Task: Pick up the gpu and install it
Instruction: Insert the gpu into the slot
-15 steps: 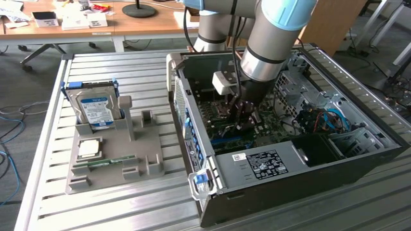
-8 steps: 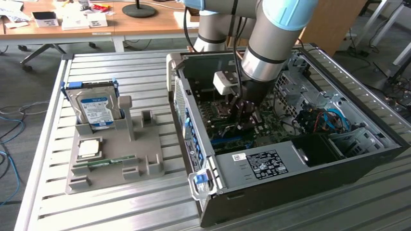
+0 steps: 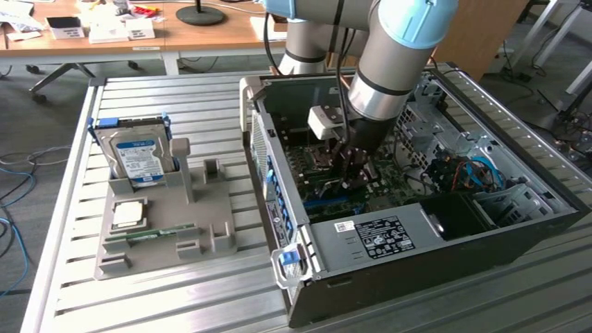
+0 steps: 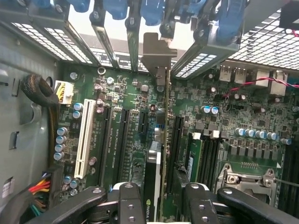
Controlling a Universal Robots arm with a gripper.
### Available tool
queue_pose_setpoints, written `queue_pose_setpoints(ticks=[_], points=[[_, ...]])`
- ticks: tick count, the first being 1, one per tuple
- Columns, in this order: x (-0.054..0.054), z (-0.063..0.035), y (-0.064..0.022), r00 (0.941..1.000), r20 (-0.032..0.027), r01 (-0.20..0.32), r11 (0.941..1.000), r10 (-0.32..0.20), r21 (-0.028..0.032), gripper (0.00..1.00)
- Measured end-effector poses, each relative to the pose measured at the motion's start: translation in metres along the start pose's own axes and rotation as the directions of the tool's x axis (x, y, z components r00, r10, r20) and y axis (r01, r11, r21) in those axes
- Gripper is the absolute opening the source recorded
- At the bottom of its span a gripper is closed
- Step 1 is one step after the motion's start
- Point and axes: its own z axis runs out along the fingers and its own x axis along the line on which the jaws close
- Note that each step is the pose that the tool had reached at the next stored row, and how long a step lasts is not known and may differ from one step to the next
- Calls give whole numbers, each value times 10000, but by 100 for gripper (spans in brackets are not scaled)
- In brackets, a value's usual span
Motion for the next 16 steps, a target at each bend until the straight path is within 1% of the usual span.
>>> queue_pose_setpoints(ticks=[13,15,16], points=[[0,3,0,10000,-1,0,10000,0,0,39],[0,3,0,10000,-1,-1,10000,1,0,27],[0,3,0,10000,-1,0,10000,0,0,27]])
